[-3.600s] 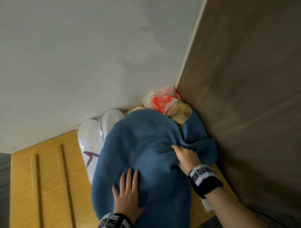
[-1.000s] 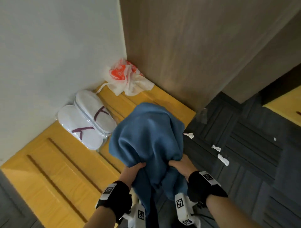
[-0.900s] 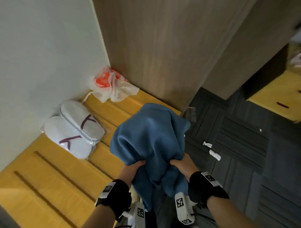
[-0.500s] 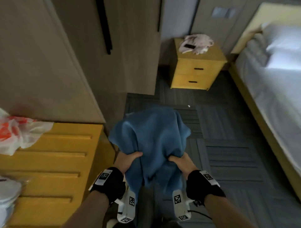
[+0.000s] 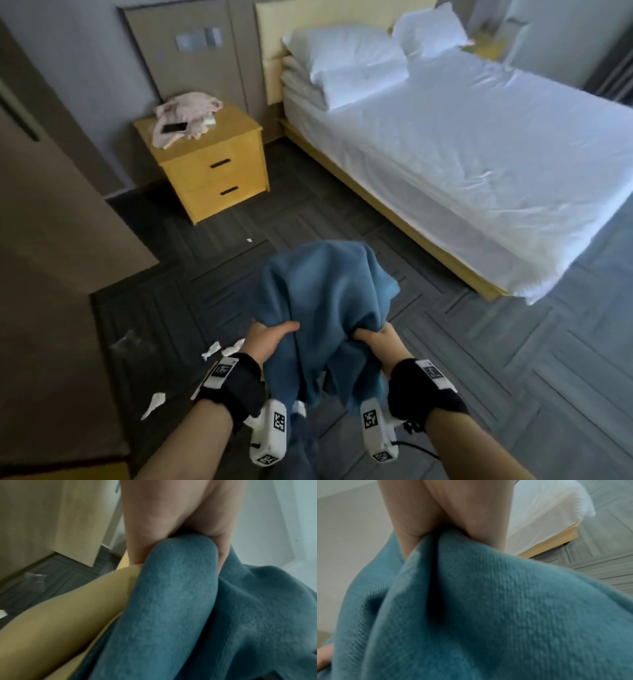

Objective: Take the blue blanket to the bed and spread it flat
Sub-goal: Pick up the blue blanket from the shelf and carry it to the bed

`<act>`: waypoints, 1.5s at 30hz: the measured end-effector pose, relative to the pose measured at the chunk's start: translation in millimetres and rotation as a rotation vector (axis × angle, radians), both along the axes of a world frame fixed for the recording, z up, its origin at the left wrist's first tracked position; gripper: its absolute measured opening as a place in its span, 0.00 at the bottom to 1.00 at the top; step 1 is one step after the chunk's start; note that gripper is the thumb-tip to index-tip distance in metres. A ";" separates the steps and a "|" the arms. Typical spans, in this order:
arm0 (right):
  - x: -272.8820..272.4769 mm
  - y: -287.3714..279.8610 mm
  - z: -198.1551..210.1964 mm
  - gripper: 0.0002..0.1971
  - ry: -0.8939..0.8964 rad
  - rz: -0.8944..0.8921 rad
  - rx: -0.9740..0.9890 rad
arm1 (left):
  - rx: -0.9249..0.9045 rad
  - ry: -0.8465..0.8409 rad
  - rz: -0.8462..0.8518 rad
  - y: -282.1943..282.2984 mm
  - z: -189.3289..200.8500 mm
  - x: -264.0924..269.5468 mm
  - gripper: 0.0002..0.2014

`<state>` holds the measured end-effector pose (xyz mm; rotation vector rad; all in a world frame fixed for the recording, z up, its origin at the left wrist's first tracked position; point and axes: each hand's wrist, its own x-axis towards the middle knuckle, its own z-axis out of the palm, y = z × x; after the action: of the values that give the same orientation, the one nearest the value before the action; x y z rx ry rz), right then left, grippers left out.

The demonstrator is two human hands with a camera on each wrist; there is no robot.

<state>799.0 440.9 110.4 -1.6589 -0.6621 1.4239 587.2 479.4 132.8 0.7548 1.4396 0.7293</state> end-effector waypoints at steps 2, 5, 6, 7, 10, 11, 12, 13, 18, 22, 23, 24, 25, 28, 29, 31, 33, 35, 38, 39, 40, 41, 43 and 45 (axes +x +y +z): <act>30.4 20.5 -1.3 0.12 -0.013 -0.076 -0.002 | 0.010 0.006 -0.087 36.7 -0.5 34.1 0.19; 76.2 61.6 -4.8 0.13 -0.003 -0.180 0.009 | 0.045 -0.001 -0.205 101.6 -3.2 87.3 0.17; 90.7 76.7 -5.6 0.12 0.003 -0.216 0.022 | 0.057 0.000 -0.239 124.2 -3.9 106.1 0.17; 104.8 91.6 -6.6 0.12 0.001 -0.255 0.030 | 0.063 0.003 -0.270 146.4 -5.2 124.6 0.16; 146.5 128.2 -6.5 0.12 -0.006 -0.391 0.029 | 0.052 -0.004 -0.365 204.5 -6.6 177.4 0.16; 161.2 139.6 -6.6 0.13 -0.006 -0.434 0.037 | 0.046 -0.012 -0.399 222.7 -5.7 195.4 0.17; 175.7 150.0 -6.4 0.12 -0.008 -0.472 0.042 | 0.042 -0.017 -0.441 239.7 -4.8 213.1 0.17; 189.7 158.5 -6.2 0.12 -0.012 -0.512 0.042 | 0.041 -0.018 -0.489 255.0 -4.6 230.9 0.16; 264.3 192.0 -11.3 0.12 -0.025 -0.699 0.023 | 0.053 -0.018 -0.676 315.3 -9.1 328.7 0.14; 334.7 224.6 -22.3 0.09 -0.015 -0.786 0.022 | 0.068 -0.018 -0.745 357.8 -20.3 414.7 0.09; 354.8 234.9 -25.2 0.09 -0.017 -0.797 0.022 | 0.074 -0.015 -0.744 368.6 -23.2 436.5 0.10; 374.3 244.8 -26.5 0.10 -0.018 -0.806 0.025 | 0.077 -0.016 -0.742 378.5 -25.0 457.4 0.11; 394.2 255.2 -27.5 0.10 -0.015 -0.815 0.031 | 0.077 -0.016 -0.738 388.7 -26.1 478.5 0.15; 454.5 286.0 -25.2 0.11 -0.030 -0.807 0.034 | 0.056 -0.009 -0.719 420.8 -26.4 539.2 0.23; 474.4 296.9 -23.2 0.10 -0.032 -0.798 0.038 | 0.051 -0.020 -0.711 431.1 -26.5 558.1 0.24; 514.7 317.8 -18.0 0.09 -0.047 -0.787 0.025 | 0.044 -0.030 -0.701 450.5 -24.9 594.3 0.26; 546.5 334.9 -14.8 0.09 -0.080 -0.787 0.011 | 0.042 -0.029 -0.705 467.3 -21.9 623.7 0.27; 575.5 353.1 -10.7 0.10 -0.092 -0.792 0.021 | 0.051 -0.025 -0.708 485.1 -21.9 651.8 0.26; 617.5 379.7 -10.4 0.10 -0.118 -0.792 0.010 | 0.080 -0.002 -0.724 514.4 -23.8 695.6 0.24; 631.1 389.2 -11.4 0.10 -0.120 -0.795 0.008 | 0.084 0.003 -0.734 525.5 -25.6 710.9 0.24; 645.2 399.3 -12.6 0.09 -0.117 -0.802 0.004 | 0.090 0.006 -0.749 537.2 -27.9 726.8 0.24; 660.7 410.2 -14.7 0.09 -0.118 -0.813 -0.005 | 0.101 0.013 -0.767 549.4 -29.8 744.1 0.25; 692.3 433.5 -16.6 0.08 -0.124 -0.836 -0.008 | 0.129 0.020 -0.805 576.4 -33.0 780.2 0.26; 727.1 461.0 -16.5 0.08 -0.122 -0.847 0.013 | 0.134 -0.004 -0.846 607.8 -35.2 819.4 0.26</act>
<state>1526.0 901.9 93.9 -1.7158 0.0076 0.7059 1406.6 1087.2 97.6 1.3404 0.9299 0.1643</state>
